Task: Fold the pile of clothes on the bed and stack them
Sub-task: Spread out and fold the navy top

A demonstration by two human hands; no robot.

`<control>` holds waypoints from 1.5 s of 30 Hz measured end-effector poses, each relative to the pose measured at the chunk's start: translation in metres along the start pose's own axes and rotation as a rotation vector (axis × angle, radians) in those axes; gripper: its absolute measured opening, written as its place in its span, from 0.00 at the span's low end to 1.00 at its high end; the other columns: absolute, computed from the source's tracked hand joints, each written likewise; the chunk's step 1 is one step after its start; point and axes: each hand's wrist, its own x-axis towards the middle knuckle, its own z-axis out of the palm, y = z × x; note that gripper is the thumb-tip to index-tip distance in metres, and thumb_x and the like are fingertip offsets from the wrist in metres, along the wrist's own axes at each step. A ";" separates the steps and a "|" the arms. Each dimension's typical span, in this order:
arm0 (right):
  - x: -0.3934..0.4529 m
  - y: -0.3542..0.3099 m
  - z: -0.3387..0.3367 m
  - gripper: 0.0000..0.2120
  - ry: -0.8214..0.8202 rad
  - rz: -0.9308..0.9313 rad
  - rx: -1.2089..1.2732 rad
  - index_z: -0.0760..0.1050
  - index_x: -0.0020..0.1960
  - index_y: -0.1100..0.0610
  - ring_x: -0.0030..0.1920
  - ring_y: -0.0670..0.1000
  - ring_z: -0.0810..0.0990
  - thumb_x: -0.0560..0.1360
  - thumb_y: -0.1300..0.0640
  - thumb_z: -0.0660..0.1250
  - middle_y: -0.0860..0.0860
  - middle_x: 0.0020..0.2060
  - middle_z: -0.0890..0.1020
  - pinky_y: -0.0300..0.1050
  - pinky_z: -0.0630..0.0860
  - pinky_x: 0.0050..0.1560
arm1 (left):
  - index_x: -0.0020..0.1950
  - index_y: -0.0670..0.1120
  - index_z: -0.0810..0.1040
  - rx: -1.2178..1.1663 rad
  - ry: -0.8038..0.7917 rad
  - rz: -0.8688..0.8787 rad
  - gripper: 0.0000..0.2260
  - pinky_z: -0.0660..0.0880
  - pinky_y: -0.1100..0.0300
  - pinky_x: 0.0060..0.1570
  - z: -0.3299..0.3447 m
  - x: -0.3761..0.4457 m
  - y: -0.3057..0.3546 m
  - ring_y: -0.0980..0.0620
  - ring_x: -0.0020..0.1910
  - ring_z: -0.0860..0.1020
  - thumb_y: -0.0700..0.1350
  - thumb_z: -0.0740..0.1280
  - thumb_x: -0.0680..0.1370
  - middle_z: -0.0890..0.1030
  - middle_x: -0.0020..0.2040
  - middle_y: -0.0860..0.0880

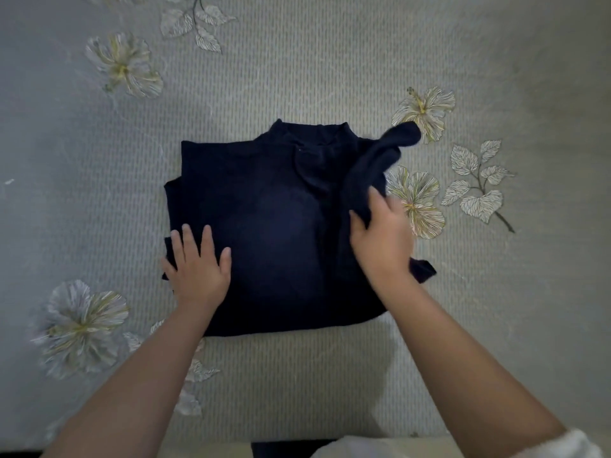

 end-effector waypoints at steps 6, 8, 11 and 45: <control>-0.058 -0.139 0.059 0.25 -0.300 -0.260 -0.012 0.57 0.74 0.53 0.56 0.58 0.72 0.78 0.57 0.58 0.58 0.60 0.69 0.50 0.69 0.50 | 0.73 0.40 0.60 -0.103 0.126 -0.141 0.23 0.47 0.40 0.68 -0.042 -0.044 -0.067 0.38 0.74 0.51 0.45 0.58 0.80 0.55 0.74 0.35; -0.088 -0.164 0.086 0.29 -0.595 -0.277 0.031 0.48 0.76 0.52 0.65 0.58 0.64 0.79 0.58 0.57 0.58 0.69 0.61 0.50 0.66 0.60 | 0.72 0.39 0.60 -0.073 0.128 -0.180 0.23 0.51 0.40 0.68 -0.050 -0.062 -0.100 0.38 0.73 0.53 0.43 0.59 0.79 0.56 0.74 0.36; -0.114 -0.163 0.099 0.28 -0.752 -0.375 0.085 0.49 0.75 0.55 0.73 0.58 0.52 0.79 0.63 0.55 0.58 0.74 0.51 0.49 0.54 0.71 | 0.71 0.36 0.62 -0.040 0.103 -0.140 0.23 0.55 0.40 0.69 -0.053 -0.081 -0.130 0.37 0.73 0.55 0.40 0.61 0.78 0.60 0.72 0.35; -0.109 -0.006 0.072 0.26 -0.749 -0.561 -0.632 0.43 0.75 0.61 0.75 0.54 0.41 0.80 0.64 0.48 0.56 0.75 0.43 0.42 0.61 0.68 | 0.75 0.40 0.52 0.584 -0.039 0.762 0.26 0.41 0.43 0.70 0.001 -0.046 -0.071 0.45 0.75 0.48 0.45 0.56 0.79 0.52 0.76 0.42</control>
